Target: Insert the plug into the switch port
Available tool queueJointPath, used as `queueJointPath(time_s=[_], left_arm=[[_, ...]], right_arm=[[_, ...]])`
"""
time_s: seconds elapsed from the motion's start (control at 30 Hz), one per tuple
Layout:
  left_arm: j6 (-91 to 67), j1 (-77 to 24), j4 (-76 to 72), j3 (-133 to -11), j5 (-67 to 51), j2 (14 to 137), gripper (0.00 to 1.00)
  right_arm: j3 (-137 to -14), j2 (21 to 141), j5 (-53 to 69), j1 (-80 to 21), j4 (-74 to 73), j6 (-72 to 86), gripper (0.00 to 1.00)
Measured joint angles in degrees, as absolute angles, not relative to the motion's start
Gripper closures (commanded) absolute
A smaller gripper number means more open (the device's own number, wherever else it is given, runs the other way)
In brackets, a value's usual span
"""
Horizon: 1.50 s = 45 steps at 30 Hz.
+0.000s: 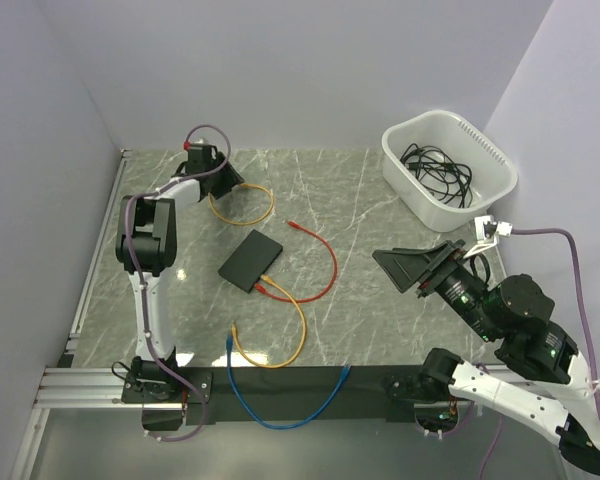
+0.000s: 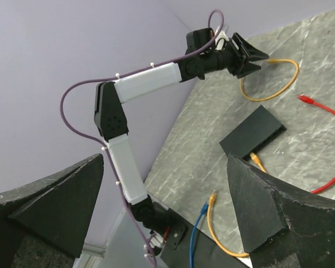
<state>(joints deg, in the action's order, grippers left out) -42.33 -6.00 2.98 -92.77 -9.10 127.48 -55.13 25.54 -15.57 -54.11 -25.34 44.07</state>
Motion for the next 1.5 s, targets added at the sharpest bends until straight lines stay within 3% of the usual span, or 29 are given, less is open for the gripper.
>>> queueJointPath(time_s=[0.67,1.17,1.4,1.5], left_arm=[[-44.9,-7.2,3.2,-94.9,-5.1,130.4,0.44],[-47.1,-7.6,0.3,-96.4,-4.7,133.1,0.76],[-47.6,-7.6,-3.1,-95.4,-5.8,133.3,0.99],[-47.4,-7.6,-5.7,-93.7,-7.6,133.0,0.99]], right_arm=[[-54.3,23.3,-17.6,-54.1,-25.5,42.6,0.03],[-53.9,22.9,-18.0,-54.1,-26.3,42.6,0.03],[-53.8,22.9,-18.0,-54.1,-26.3,42.5,0.04],[-53.0,23.1,-18.0,-54.1,-26.1,42.3,0.04]])
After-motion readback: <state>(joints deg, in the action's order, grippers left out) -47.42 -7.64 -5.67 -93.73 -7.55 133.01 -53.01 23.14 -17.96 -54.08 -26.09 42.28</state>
